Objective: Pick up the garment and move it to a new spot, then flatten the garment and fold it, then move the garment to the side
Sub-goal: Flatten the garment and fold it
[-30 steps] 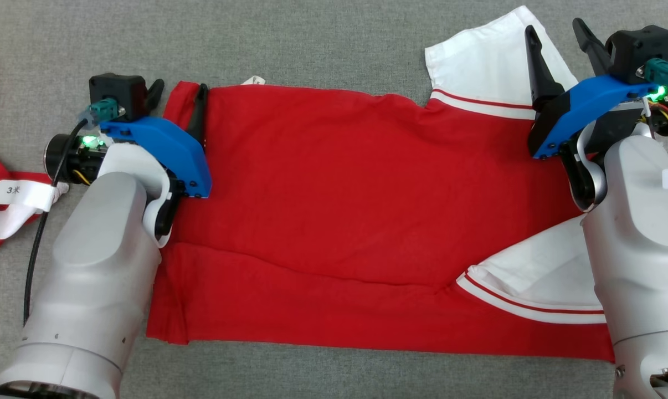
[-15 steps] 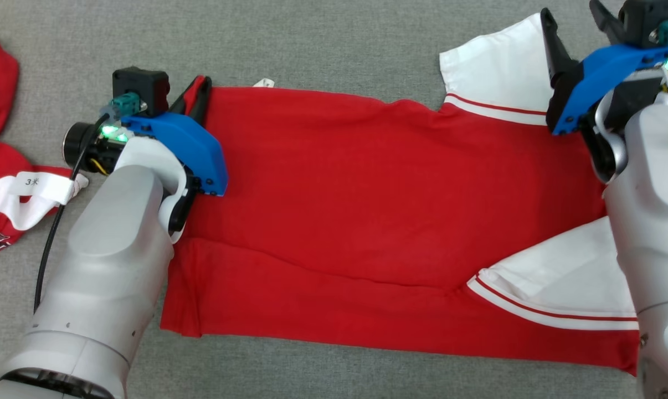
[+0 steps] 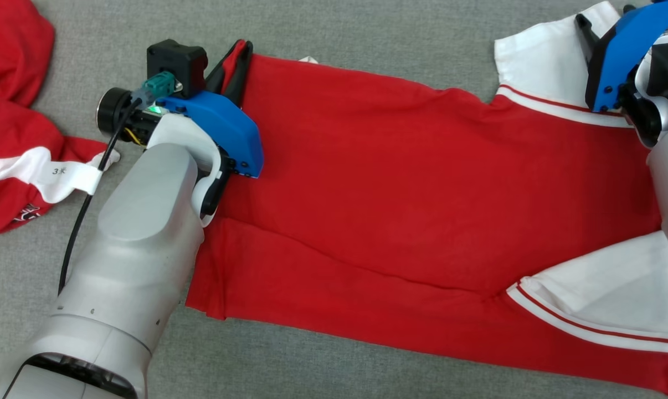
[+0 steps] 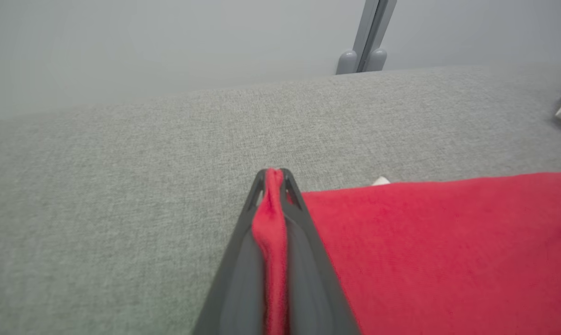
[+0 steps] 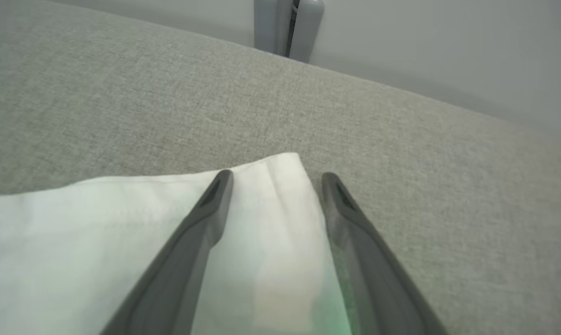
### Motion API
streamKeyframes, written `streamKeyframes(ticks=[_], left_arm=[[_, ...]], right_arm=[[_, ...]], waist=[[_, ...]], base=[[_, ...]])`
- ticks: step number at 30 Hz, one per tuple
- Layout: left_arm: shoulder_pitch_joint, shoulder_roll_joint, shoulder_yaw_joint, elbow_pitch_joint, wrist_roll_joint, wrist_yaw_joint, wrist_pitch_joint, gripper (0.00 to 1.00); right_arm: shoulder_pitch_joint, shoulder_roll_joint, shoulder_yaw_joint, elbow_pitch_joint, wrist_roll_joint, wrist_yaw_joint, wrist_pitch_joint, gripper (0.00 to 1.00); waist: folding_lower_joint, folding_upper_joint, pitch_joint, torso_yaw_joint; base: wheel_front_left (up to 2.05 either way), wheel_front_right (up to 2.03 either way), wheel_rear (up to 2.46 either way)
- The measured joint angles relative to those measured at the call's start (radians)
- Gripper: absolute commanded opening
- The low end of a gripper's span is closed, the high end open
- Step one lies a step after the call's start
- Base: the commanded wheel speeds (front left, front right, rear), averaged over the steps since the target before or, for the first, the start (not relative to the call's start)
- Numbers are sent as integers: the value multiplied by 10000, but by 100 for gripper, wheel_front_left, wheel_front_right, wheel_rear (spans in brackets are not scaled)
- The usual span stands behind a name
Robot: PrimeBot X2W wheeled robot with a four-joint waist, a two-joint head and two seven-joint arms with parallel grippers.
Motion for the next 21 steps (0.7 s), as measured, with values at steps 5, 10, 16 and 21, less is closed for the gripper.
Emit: streamKeyframes(ticks=[5, 10, 16, 21], left_arm=[[-45, -31, -196, -27, -96, 0, -111, 0], [-130, -17, -251, -4, -207, -2, -205, 0], [-147, 71, -268, 130, -299, -2, -380, 0], [-75, 222, -257, 280, -370, -2, -512, 0]], right_arm=[[-414, -196, 224, 422, 274, 0, 497, 100], [-742, -134, 460, 685, 731, 2, 989, 0], [-651, -140, 681, 696, 1035, 2, 341, 0], [-417, -192, 679, 359, 1250, 2, -1016, 0]], waist=[[0, 0, 176, 160], [-1, 0, 234, 160], [0, 0, 85, -15], [0, 0, -203, -272]], base=[[0, 0, 0], [0, 0, 0], [0, 0, 0], [0, 0, 0]])
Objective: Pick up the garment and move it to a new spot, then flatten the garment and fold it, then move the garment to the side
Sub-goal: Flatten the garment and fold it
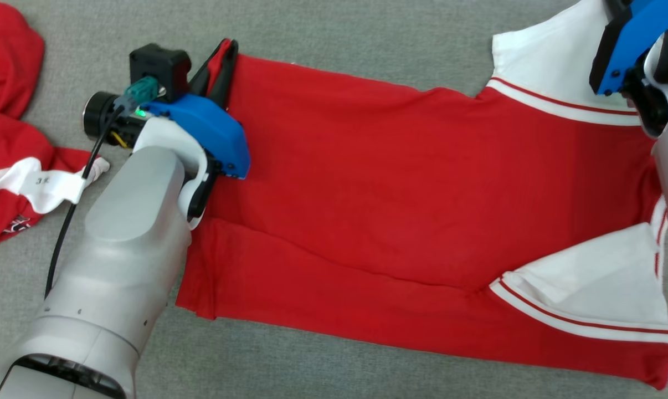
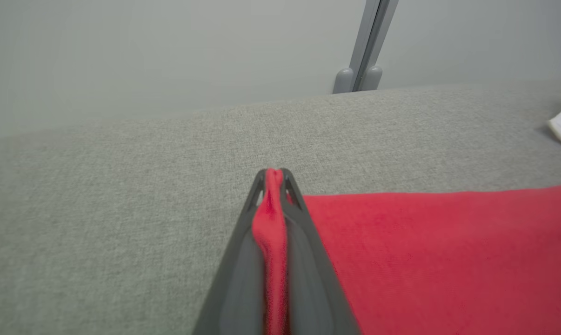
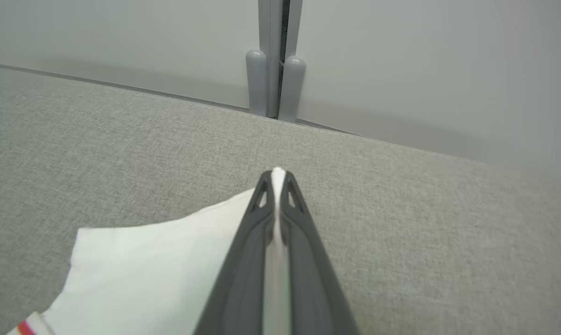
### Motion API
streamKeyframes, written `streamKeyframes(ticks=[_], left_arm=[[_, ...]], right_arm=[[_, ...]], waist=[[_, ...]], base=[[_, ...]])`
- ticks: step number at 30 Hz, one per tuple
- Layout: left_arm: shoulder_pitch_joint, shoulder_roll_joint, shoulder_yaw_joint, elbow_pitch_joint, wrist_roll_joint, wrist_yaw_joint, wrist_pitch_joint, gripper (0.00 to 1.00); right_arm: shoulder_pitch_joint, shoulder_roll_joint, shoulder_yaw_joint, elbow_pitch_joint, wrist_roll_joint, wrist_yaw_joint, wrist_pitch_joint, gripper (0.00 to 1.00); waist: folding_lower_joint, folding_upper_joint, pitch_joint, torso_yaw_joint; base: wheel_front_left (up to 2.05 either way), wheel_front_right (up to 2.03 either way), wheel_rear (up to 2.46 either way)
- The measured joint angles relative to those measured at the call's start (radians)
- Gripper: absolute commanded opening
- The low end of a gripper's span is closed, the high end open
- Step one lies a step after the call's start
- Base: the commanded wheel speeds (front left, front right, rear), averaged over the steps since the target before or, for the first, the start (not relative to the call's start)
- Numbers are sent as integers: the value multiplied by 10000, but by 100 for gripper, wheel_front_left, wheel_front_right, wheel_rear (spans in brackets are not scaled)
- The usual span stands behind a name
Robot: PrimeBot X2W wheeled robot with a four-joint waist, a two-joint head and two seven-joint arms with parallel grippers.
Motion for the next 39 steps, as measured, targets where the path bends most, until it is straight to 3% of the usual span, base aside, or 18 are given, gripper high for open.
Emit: streamKeyframes(ticks=[8, 16, 24, 29, 39], left_arm=[[546, 288, 58, 111, -157, 65, -219, 0], [1282, 654, 249, -261, -286, 270, -412, 0], [2067, 903, 378, -976, -337, 548, -510, 0], [2692, 1058, 499, -1609, -337, 729, -529, 0], [3847, 1260, 884, -2993, -192, 1035, -543, 0]], right_arm=[[1263, 219, 173, -966, 790, -2, -1691, 0], [3637, 387, 654, -3682, 1593, -2, -2573, 0], [7339, 558, 59, -7680, 1871, -2, -2029, 0], [9322, 1035, -332, -9743, 1799, -2, -1396, 0], [11432, 1741, -1026, -11614, 1833, -2, -711, 0]], waist=[[0, 0, -643, -554], [0, 0, -1294, -1051], [-1, 0, -1766, -1292], [-1, 0, -2013, -1398], [-2, 0, -2341, -1417]], base=[[0, 0, 0], [0, 0, 0], [0, 0, 0], [0, 0, 0], [0, 0, 0]])
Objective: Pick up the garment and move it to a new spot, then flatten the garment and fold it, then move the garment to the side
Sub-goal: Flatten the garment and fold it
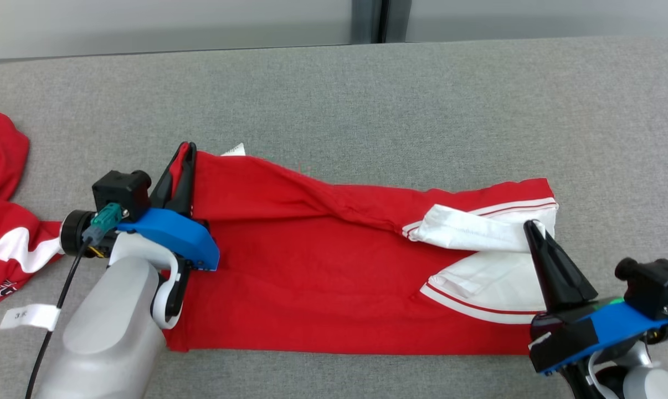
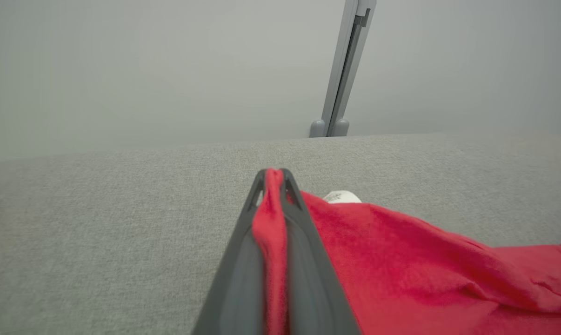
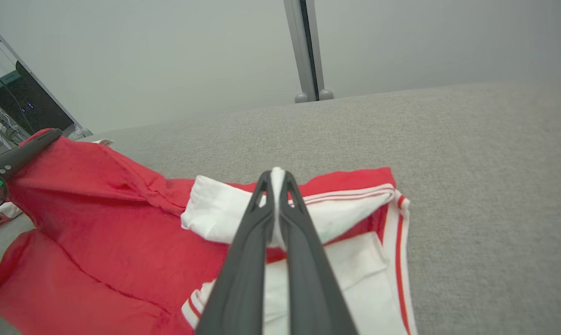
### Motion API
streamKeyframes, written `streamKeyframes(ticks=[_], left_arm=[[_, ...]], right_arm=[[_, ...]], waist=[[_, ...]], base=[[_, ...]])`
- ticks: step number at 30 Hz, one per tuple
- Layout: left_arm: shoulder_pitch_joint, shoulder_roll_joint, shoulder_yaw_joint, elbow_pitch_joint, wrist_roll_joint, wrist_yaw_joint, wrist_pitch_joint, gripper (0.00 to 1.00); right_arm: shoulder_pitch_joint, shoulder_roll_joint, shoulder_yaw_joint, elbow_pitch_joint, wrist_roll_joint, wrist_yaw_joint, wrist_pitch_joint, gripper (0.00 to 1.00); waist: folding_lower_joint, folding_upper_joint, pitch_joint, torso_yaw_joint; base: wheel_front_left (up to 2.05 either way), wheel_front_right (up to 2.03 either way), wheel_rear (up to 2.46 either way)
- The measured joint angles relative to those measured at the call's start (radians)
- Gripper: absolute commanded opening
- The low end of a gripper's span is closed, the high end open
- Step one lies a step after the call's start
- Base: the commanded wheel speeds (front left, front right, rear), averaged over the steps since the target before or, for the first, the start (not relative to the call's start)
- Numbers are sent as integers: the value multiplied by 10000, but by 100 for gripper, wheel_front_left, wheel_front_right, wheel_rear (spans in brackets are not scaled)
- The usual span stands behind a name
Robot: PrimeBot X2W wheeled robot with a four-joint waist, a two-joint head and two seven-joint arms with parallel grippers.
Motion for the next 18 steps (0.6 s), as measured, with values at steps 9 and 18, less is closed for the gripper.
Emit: streamKeyframes(ticks=[9, 18], left_arm=[[1347, 33, 518, -1398, 454, 174, 0, 0], [2631, -255, 1352, -2443, 1143, 167, 0, 63]], right_arm=[[881, 320, -334, -138, 205, 0, -81, 0], [1338, 485, -395, 554, 209, 0, -593, 0]], waist=[[0, 0, -290, -3], [1, 0, -525, 12]], base=[[0, 0, 0], [0, 0, 0]])
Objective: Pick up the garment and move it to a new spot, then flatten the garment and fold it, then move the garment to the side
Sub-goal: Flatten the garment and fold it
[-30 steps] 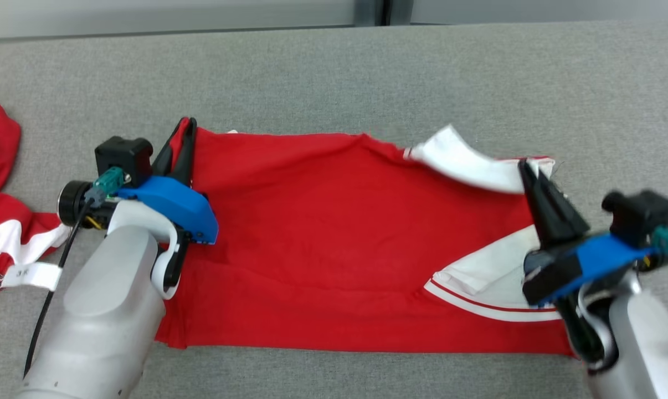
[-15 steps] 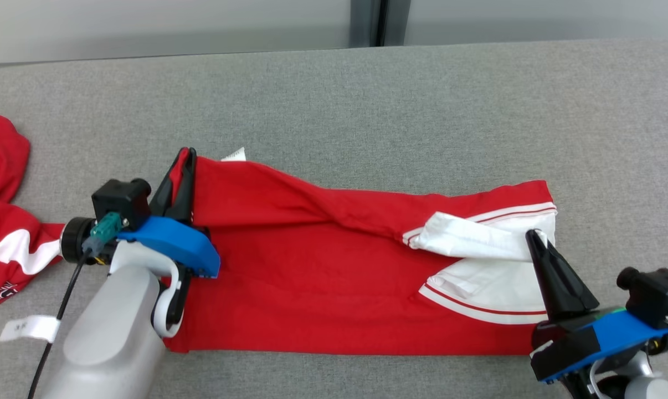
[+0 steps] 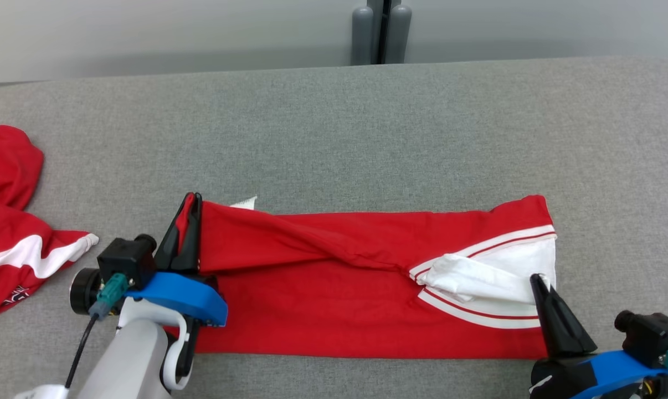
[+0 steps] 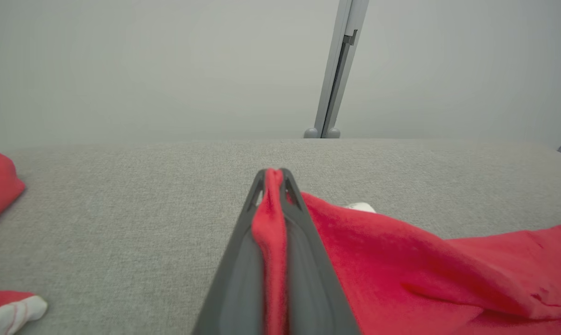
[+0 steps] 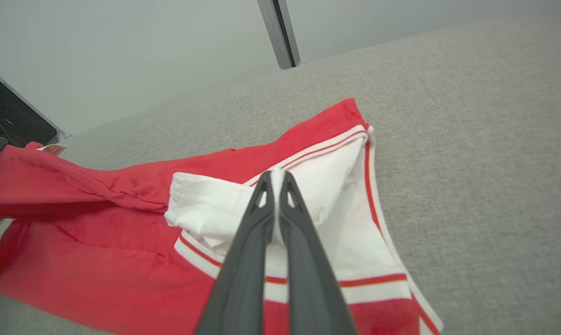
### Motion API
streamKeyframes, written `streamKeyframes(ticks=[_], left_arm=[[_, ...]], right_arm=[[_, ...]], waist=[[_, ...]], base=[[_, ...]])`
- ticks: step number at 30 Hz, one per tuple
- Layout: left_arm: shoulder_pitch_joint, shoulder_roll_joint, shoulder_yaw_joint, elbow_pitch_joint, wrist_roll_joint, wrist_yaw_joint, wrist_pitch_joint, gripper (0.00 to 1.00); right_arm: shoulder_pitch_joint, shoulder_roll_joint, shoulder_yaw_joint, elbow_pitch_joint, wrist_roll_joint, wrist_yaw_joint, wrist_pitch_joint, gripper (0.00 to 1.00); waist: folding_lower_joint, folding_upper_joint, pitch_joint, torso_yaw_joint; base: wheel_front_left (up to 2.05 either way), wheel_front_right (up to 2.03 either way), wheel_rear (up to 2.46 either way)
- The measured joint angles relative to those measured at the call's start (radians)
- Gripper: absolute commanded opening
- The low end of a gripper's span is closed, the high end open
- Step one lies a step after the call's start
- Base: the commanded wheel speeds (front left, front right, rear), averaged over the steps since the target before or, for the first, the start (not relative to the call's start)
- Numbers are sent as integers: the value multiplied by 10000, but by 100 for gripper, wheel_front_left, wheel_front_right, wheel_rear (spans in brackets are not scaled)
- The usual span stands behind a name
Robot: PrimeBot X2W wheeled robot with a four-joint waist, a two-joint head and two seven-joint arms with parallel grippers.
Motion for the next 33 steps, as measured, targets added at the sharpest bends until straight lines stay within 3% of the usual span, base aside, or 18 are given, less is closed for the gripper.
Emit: streamKeyframes(ticks=[1, 5, 6, 7, 19, 33], left_arm=[[121, -48, 94, -142, 115, -2, -2, 98], [606, -334, 635, -635, 499, -2, -2, 100], [732, -382, 744, -725, 593, -12, -2, 100], [851, -453, 848, -819, 686, -61, -2, 100], [2030, -1141, 2445, -1954, 1580, -278, -2, 100], [2759, -1611, 3436, -2880, 2474, -462, -4, 100]], right_arm=[[23, 8, 23, 100, -2, 0, -100, 0], [48, 38, 25, 616, -75, 0, -272, 0], [49, 42, -15, 702, -155, 0, -351, 69], [48, 36, -54, 800, -257, 0, -416, 100], [-256, -232, -606, 1126, -276, 0, -779, 100], [-1258, -614, -1480, 2562, -1139, 0, 508, 100]], waist=[[0, 0, -25, -1], [0, 0, -99, 9], [0, 0, -114, 21], [0, 0, -122, 35], [0, 0, -428, 174], [1, 0, -423, 735]], base=[[0, 0, 0], [0, 0, 0], [0, 0, 0], [0, 0, 0], [0, 0, 0], [0, 0, 0]])
